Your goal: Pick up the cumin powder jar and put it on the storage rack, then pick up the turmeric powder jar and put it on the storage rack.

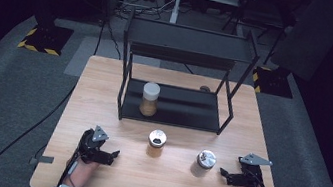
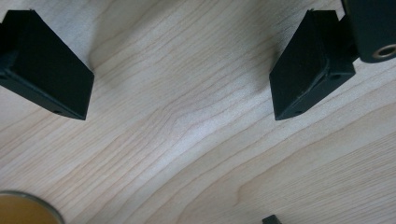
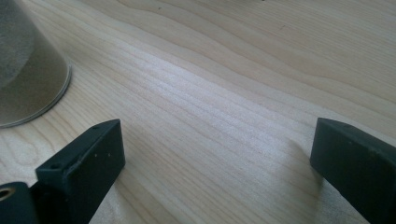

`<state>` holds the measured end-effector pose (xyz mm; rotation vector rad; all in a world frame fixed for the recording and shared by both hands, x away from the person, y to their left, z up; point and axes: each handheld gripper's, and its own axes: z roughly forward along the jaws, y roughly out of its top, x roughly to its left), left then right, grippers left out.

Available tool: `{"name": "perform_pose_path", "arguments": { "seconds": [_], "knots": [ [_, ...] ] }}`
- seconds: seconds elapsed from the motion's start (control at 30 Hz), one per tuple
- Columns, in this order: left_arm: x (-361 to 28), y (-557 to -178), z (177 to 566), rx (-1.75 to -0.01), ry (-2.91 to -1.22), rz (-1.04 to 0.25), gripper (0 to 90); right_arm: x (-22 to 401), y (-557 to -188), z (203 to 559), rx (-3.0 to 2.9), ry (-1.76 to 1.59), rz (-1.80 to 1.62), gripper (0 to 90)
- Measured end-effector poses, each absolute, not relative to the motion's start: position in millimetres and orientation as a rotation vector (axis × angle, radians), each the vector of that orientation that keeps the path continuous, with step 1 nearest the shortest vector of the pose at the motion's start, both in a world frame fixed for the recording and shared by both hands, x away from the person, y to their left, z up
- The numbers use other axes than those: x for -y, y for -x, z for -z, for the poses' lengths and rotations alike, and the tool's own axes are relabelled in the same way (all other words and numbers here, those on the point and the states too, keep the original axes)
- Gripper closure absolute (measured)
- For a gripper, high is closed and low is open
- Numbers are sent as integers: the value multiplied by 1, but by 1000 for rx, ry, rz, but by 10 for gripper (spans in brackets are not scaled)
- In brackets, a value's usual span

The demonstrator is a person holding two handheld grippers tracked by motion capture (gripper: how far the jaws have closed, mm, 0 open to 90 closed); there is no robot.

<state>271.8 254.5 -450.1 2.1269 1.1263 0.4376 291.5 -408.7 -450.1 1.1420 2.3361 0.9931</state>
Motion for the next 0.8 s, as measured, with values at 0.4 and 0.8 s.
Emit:
{"name": "perform_pose_path", "arguments": {
  "seconds": [0.4, 0.8],
  "knots": [
    [-251, -273, 449, -1132, -2143, -438, 11, 409, -292, 450, -2337, -1142, -993, 26],
    [-251, -273, 449, -1132, -2144, -437, 9, 409, -292, 450, -2337, -1142, -994, 25]
  ]
}}
